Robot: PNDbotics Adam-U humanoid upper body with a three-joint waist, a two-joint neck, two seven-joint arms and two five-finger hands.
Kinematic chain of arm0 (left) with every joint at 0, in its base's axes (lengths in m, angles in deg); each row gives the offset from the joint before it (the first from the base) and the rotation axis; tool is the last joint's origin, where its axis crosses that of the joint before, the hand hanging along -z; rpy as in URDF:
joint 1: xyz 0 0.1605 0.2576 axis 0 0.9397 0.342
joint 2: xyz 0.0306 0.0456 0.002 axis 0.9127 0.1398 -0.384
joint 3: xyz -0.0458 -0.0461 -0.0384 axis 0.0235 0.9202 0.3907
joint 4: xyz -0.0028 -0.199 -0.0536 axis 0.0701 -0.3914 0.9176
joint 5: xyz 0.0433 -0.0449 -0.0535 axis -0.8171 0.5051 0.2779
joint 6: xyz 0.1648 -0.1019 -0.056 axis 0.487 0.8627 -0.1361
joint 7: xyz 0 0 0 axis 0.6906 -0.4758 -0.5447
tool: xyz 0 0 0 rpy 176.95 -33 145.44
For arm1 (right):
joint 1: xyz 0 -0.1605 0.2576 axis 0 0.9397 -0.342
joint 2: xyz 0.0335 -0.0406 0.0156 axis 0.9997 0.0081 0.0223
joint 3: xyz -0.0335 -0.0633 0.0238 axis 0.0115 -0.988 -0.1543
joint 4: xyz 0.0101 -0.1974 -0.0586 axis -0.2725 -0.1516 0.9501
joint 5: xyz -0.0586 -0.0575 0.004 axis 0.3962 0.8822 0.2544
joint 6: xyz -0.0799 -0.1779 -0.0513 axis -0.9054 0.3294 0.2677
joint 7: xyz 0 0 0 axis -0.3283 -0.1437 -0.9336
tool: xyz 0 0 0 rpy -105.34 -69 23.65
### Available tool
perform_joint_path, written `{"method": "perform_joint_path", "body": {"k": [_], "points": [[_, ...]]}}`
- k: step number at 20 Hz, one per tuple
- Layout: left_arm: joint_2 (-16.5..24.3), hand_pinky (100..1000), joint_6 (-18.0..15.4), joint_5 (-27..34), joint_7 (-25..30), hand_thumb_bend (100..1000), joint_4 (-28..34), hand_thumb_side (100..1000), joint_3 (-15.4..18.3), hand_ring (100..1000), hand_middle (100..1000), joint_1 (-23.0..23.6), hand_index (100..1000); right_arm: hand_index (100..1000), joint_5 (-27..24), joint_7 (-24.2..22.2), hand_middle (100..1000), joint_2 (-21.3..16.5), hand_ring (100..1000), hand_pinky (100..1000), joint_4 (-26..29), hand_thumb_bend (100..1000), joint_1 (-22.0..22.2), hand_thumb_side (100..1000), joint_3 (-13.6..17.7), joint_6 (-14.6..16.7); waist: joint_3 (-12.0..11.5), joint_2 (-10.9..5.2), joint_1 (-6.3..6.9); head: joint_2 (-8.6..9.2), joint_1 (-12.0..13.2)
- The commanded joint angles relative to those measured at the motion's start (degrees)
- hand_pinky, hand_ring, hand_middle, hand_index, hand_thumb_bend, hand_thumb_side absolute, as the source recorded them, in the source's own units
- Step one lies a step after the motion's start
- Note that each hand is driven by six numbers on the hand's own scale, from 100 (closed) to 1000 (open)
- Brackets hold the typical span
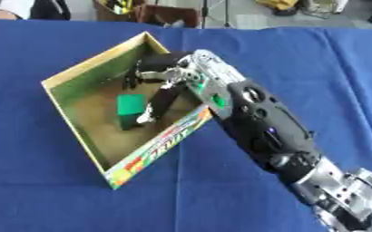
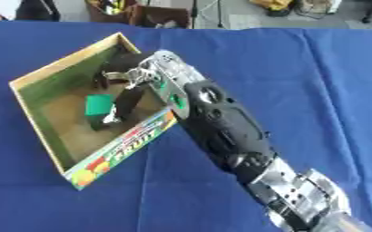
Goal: Pick up objects on the table and place them in the box.
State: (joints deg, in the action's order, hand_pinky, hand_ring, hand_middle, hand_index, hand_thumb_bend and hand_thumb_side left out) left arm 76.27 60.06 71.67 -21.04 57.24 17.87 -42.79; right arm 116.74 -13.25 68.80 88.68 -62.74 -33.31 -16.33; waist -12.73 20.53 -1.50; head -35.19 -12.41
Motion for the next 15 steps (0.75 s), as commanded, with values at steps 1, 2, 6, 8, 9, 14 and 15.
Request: {"method": "perform_joint_path", "body": {"k": [1, 2, 6, 8, 9, 14, 15], "points": [[0.9, 669, 0.0, -0.1, 0.1, 100, 1.0, 1000, -0.1, 695, 726, -0.3, 833, 884, -2.0, 1.0, 764, -2.3, 831, 845, 4.2, 758, -1.4, 678, 1.7, -1.0, 0.2, -1.14, 0.44, -0.07, 0.1], [0.9, 669, 0.0, -0.1, 0.1, 100, 1.0, 1000, 0.0, 695, 726, -0.2, 833, 876, -3.1, 1.9, 754, -2.9, 826, 846, 5.6, 749, -1.5, 721, 2.2, -1.4, 0.4, -1.15, 0.46, -0.14, 0.2], [0.9, 669, 0.2, -0.2, 0.0, 100, 1.0, 1000, 0.0, 695, 726, 0.1, 833, 855, -9.8, 7.0, 726, -6.2, 808, 848, 13.4, 681, -1.7, 882, 4.9, -3.4, 0.9, -1.16, 0.46, -0.19, 0.9], [0.9, 669, 0.2, -0.3, 0.0, 100, 1.0, 1000, 0.0, 695, 726, 0.1, 833, 854, -13.2, 8.8, 725, -7.7, 808, 848, 16.9, 678, -1.5, 888, 5.6, -5.2, 1.0, -1.16, 0.42, -0.22, 1.1], [0.9, 669, 0.3, -0.3, -0.1, 100, 1.0, 1000, 0.1, 695, 726, 0.2, 833, 845, -14.9, 10.1, 708, -8.6, 798, 845, 18.9, 606, -1.6, 971, 6.4, -6.2, 1.2, -1.2, 0.48, -0.22, 1.3], [1.0, 668, 0.6, -0.6, -0.2, 100, 1.0, 1000, 0.3, 695, 726, 0.6, 833, 819, -22.5, 16.0, 696, -14.3, 791, 842, 29.7, 521, 0.4, 1000, 9.5, -11.3, 2.1, -1.33, 0.7, -0.38, 2.4], [1.0, 668, 0.7, -0.7, -0.2, 100, 1.0, 1000, 0.3, 695, 726, 0.7, 833, 814, -24.0, 16.8, 694, -15.4, 790, 840, 31.7, 511, 1.2, 1000, 10.0, -12.1, 2.3, -1.34, 0.76, -0.38, 2.5]]}}
